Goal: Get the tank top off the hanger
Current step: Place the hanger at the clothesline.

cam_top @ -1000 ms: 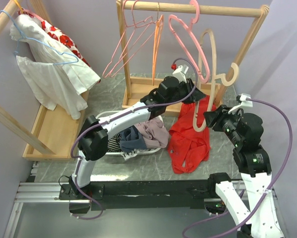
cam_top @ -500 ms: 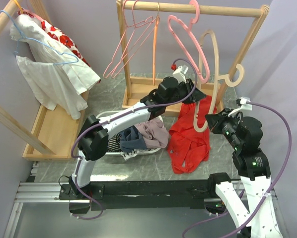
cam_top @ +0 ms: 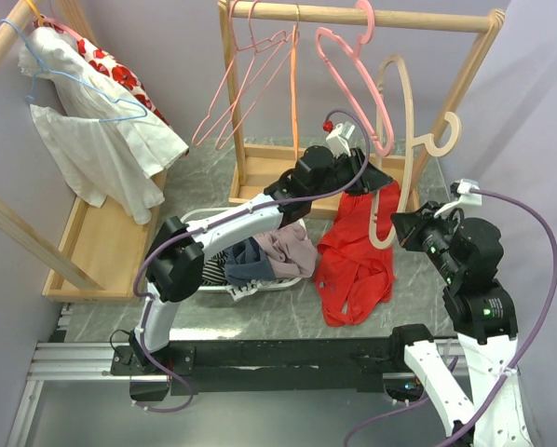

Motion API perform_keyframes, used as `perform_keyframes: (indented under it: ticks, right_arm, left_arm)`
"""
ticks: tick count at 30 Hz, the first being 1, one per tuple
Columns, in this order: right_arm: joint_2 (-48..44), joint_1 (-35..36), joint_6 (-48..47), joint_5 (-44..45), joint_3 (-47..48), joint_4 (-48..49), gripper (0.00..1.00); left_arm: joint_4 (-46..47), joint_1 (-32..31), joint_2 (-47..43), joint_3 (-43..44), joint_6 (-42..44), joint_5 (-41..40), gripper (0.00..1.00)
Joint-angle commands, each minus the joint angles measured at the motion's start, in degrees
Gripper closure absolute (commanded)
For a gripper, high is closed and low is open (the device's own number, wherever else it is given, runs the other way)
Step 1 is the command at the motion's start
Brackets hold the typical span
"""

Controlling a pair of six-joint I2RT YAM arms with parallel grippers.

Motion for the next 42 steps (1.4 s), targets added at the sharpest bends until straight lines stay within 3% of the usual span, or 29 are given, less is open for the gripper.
perform_keyframes:
  ticks: [1,5,8,9,13,18,25,42]
  right_arm:
    - [0.8,-0.1,-1.4,5.7,5.8,9.3,0.91]
    - [2.3,-0.1,-2.1,6.0,7.3,10.1,0.98]
    - [6.2,-0.1,-3.2,6.2,11.4,7.7,1.00]
    - [8.8,-0.1,-3.6,7.2,13.9,6.8,1.00]
    - [14.0,-0.1,-7.0,7.9,19.6,3.7,1.00]
    - [23.8,-0.1,-8.7,6.7,31.3,-3.2,1.00]
    - [26.5,-0.1,-9.7,8.1,35.2,-2.6,1.00]
    - [33.8,-0.1,-14.9,10.9,44.8,-7.6,1.00]
  left_arm:
    - [-3.0,-0.1,0.7,-0.1,2.1,3.8,0.73]
    - [-3.3,-0.2,2.0,2.0,1.8,5.6,0.70]
    - [-3.0,-0.2,1.7,2.4,3.2,6.0,0.45]
    - [-3.1,-0.1,1.3,1.8,3.8,5.5,0.28]
    - [-1.5,0.2,-3.2,-5.8,7.1,2.3,0.01]
    - [0.4,0.3,-10.0,-13.5,11.9,1.1,0.00]
    - [4.1,-0.1,-19.0,-26.6,17.2,1.6,0.01]
    - [3.2,-0.5,-21.8,-30.0,20.2,7.4,0.01]
